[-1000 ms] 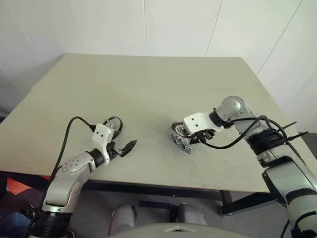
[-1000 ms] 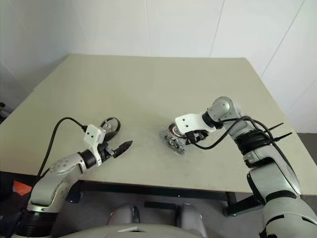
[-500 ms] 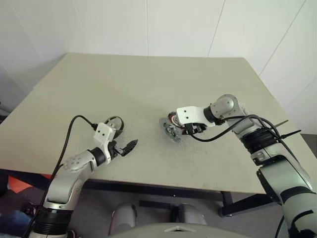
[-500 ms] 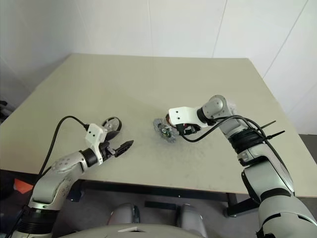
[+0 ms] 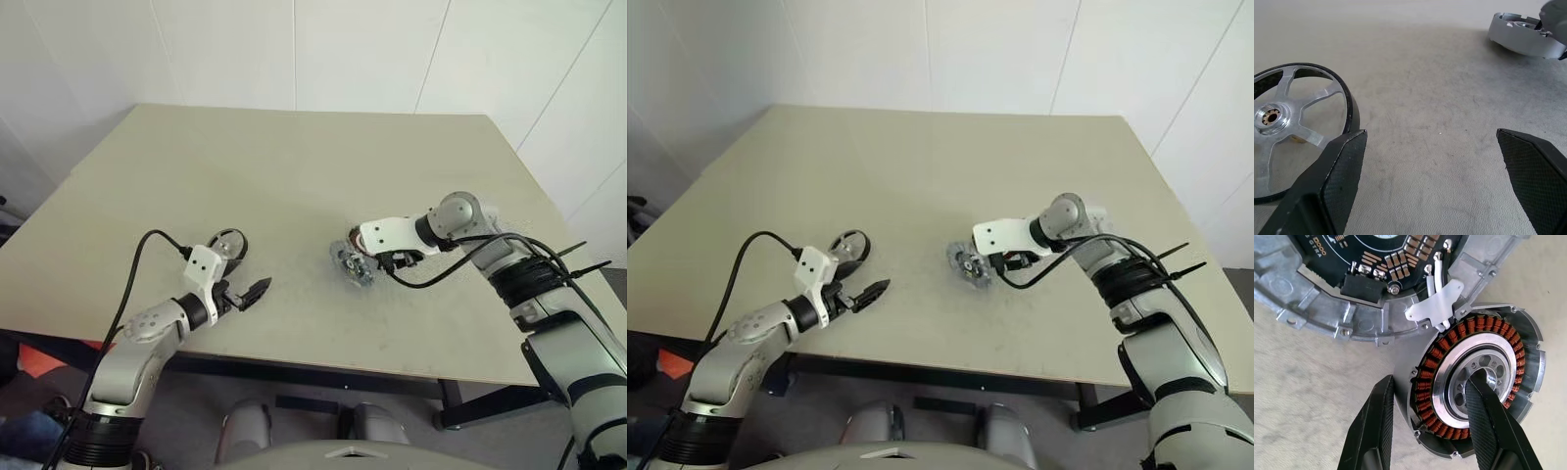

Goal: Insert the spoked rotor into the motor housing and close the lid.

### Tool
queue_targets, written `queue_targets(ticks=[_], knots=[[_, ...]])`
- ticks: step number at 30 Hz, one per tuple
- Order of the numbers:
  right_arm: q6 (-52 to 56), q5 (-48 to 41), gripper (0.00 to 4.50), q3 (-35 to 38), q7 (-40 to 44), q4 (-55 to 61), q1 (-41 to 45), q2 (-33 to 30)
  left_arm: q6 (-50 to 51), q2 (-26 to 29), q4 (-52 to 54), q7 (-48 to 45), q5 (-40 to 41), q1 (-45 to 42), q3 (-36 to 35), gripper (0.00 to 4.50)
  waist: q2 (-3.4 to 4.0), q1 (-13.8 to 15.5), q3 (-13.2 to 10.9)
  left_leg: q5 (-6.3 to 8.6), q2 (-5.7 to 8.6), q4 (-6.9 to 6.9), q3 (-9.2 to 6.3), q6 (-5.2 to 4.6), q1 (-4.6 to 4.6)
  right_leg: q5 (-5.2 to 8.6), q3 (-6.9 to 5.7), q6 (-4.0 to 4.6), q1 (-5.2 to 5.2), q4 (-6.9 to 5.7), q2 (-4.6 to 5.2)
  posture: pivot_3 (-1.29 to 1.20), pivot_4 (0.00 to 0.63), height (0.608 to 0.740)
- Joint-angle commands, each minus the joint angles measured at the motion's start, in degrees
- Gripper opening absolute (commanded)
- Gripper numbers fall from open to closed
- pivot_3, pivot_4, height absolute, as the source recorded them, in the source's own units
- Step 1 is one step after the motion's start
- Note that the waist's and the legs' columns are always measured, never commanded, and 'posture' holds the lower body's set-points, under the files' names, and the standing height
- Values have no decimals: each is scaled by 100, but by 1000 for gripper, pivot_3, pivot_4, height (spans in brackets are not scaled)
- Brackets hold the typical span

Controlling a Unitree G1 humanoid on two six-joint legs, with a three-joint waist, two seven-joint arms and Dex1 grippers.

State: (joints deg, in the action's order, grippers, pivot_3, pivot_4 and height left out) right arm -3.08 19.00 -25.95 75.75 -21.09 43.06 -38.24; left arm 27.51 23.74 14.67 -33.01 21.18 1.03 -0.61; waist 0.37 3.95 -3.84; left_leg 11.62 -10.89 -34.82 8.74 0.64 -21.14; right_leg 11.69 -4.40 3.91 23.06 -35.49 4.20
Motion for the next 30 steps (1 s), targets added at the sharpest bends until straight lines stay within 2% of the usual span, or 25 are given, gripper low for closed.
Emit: queue_targets(ticks=[1, 5, 9, 13, 16, 17, 24, 30], knots=[[184, -225, 1986, 150, 70, 681, -125, -36, -118, 72, 63, -44, -2, -103, -106, 4500, 0, -1, 0, 0, -1, 0, 0, 0, 3, 0, 0, 0, -2, 0, 0, 0, 0, 740], [426, -279, 1986, 161, 90, 1055, -278, -21, -129, 87, 32, -60, -7, -119, -123, 4500, 0, 0, 0, 0, 0, 0, 0, 1, 13, 1, 0, -2, -10, -1, 0, 0, 0, 740], [430, -227, 1986, 72, 102, 915, -255, -3, -136, 90, 33, -49, -9, -127, -116, 4500, 0, 3, 0, -1, 0, 0, 0, 1, 14, 4, 0, -8, -11, -3, 0, 0, 0, 740], [295, -161, 3432, 32, 17, 758, -258, 6, -142, 96, 22, -42, -12, -153, -123, 4500, 0, 4, 0, -1, 0, -1, 0, 1, 14, 1, 0, -2, -13, -3, 0, 0, 0, 740], [325, -301, 4344, 73, 134, 943, -277, -2, -149, 112, 6, -43, -14, -158, -132, 4500, 0, 3, 0, -1, 0, -1, -1, 2, 15, 3, 0, -6, -15, -3, 0, 0, 0, 740], [300, -317, 4467, 76, 161, 972, -276, -19, -149, 118, 2, -44, -12, -161, -133, 4500, 0, 2, 0, -1, 0, -1, -1, 2, 16, 4, 1, -7, -15, -3, 0, 0, 0, 740], [-173, -187, 4467, 77, 192, 879, -176, -326, -131, 139, -6, -54, 1, -222, -124, 4500, 0, 14, 0, -1, 1, -5, -1, 2, 17, 2, 1, -4, -18, -4, 0, 0, 0, 740], [-115, -348, 4467, 311, 87, 915, 102, -356, -133, 139, -45, -75, -1, -255, -95, 4500, 0, 0, 0, -1, 0, -5, -1, 2, 17, 2, 1, -5, -18, -7, 0, 0, 0, 740]])
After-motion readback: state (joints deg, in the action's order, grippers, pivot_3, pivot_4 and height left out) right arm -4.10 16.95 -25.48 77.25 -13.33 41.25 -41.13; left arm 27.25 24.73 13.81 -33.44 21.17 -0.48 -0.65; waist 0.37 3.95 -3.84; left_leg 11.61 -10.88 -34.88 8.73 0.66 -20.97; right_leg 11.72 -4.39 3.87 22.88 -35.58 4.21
